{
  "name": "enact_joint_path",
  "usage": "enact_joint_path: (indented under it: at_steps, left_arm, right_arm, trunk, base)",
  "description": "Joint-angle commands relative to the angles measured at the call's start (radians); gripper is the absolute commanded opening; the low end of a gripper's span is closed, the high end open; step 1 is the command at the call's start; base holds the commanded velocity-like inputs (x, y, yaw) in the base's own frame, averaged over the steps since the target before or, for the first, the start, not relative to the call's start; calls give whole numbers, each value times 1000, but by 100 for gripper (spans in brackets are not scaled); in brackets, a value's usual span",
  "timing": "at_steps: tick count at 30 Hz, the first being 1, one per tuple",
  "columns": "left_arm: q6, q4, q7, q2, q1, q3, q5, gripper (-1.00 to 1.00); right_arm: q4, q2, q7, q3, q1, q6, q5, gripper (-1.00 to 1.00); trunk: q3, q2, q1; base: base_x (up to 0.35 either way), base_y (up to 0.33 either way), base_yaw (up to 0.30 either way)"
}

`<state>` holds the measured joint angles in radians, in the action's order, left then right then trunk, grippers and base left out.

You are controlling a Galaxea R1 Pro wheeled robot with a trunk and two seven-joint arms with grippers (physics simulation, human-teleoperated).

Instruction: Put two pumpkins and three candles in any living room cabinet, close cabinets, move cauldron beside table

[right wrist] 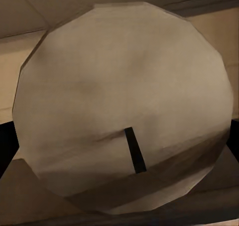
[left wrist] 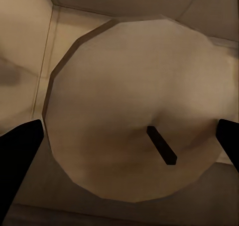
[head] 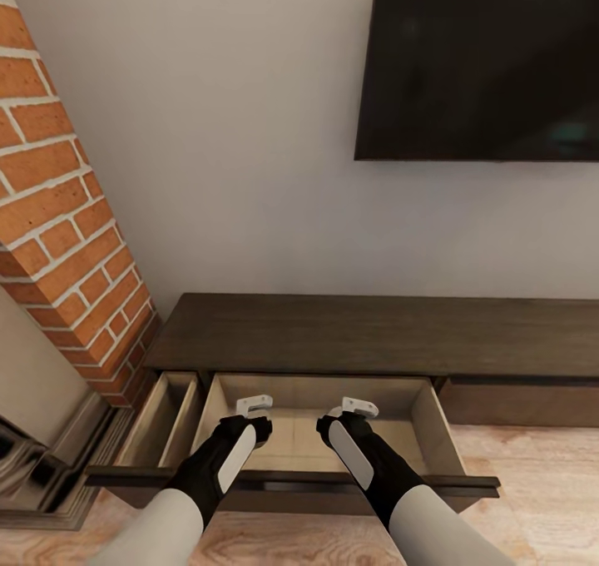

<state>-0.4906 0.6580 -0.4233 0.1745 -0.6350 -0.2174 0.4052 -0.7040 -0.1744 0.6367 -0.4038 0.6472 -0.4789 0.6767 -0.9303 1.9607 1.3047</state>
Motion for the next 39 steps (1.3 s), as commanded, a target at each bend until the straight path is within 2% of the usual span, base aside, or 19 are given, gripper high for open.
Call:
enact_joint_path:
  at_steps: [1,20,39]
  left_arm:
    - [2,0,0,0,0,-5,-1,-100]
    - [9,0,1,0,0,-16,0,-100]
    - [6,0,0,0,0,-17,0,-100]
  right_arm:
    - [0,0,0,0,0,0,0,-100]
    - [0,0,0,-1,0,1,0,-100]
    - [0,0,0,-1,0,0,0,-100]
  trunk:
    - [-3,7,4]
    - [-63,140,77]
    - [-63,140,77]
  base:
    - [0,0,0]
    - [0,0,0]
    - [31,0,0]
